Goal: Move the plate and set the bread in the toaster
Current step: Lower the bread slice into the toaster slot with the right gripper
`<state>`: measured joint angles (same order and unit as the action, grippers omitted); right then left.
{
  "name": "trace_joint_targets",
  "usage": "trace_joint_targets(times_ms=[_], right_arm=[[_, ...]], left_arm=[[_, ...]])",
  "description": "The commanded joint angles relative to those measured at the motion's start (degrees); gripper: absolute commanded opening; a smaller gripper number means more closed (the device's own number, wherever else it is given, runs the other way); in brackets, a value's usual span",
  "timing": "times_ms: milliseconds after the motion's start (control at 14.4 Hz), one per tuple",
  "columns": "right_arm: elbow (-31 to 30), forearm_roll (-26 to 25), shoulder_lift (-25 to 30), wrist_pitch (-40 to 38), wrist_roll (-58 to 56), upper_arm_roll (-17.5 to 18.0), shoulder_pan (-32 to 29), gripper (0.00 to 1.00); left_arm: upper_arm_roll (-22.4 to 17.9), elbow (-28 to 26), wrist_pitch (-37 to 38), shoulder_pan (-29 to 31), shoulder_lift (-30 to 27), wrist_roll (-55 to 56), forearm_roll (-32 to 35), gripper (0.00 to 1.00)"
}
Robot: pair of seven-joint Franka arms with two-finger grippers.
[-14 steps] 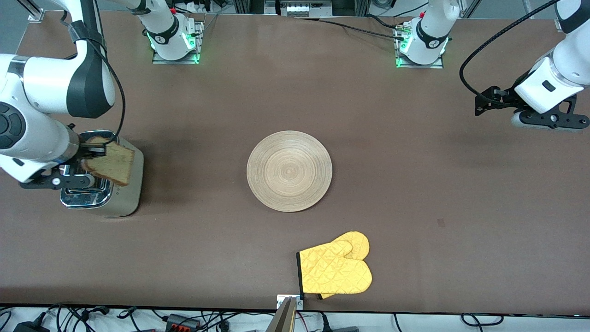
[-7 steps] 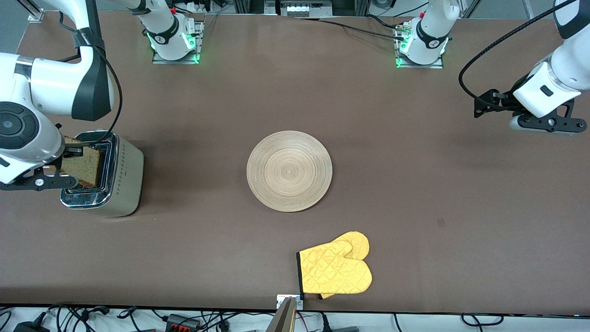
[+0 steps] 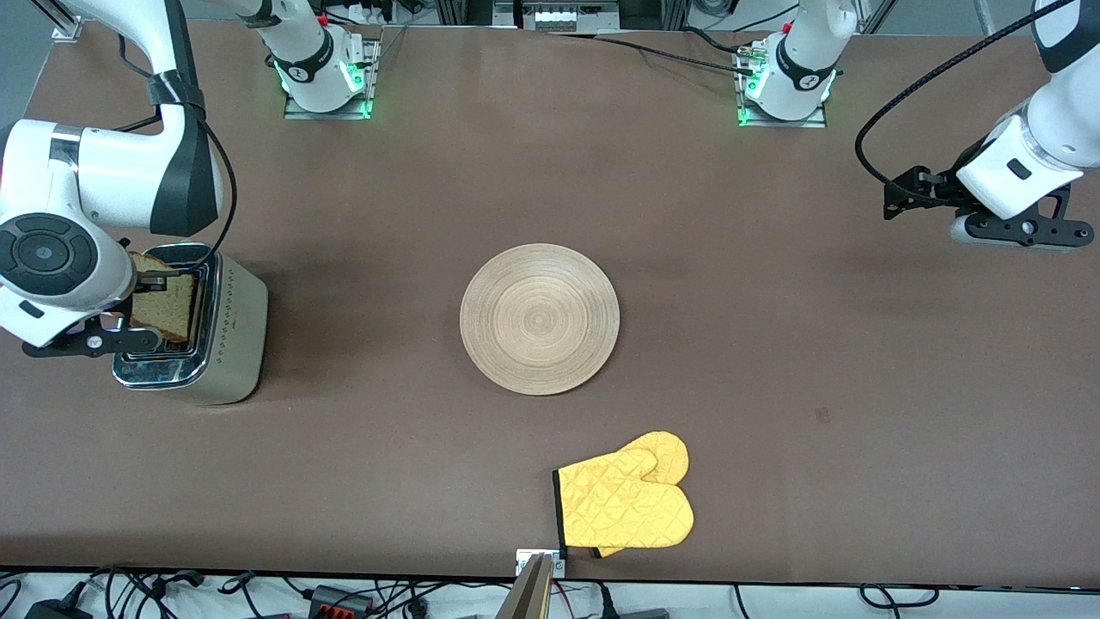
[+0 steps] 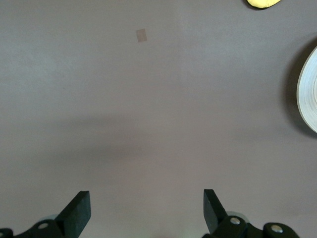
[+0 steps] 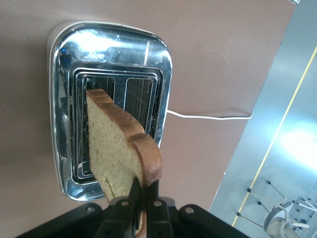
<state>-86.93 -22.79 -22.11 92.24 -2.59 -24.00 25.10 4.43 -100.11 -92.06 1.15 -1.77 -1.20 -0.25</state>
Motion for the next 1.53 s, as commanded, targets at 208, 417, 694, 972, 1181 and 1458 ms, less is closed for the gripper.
trace_joint_targets(times_ms=[208, 417, 694, 972, 1181, 1458], right_arm=[[-1.8, -0.8, 0.8, 0.1, -0.2, 0.0, 0.1, 0.00], [-1.8, -0.5, -0.1, 1.3, 0.0, 0.0, 0.1, 0.00], [-1.9, -0.1, -1.0, 2.3, 0.0, 0.0, -0.2, 0.00], [-1.8, 2.0, -3.0, 4.2, 0.0, 0.1, -1.0, 0.44], [-1.3, 3.4, -2.8, 5.0, 0.1, 0.0, -1.0, 1.00], [0.3, 6.0, 0.3, 4.7, 2.2, 0.3, -0.3, 1.00]], left_arm=[[-0.5, 0.8, 0.5, -0.5, 0.0, 0.4, -0.5, 1.00], [-0.5, 0.8, 0.4, -0.5, 0.0, 0.4, -0.5, 1.00], [-0.6, 0.8, 0.4, -0.5, 0.0, 0.3, -0.5, 1.00], [-0.8, 0.6, 0.5, 0.1, 0.2, 0.1, -0.6, 1.00], [-0.8, 0.7, 0.5, 0.2, 0.2, -0.1, -0.6, 1.00], [-0.8, 0.6, 0.5, 0.3, 0.3, -0.3, -0.7, 1.00]])
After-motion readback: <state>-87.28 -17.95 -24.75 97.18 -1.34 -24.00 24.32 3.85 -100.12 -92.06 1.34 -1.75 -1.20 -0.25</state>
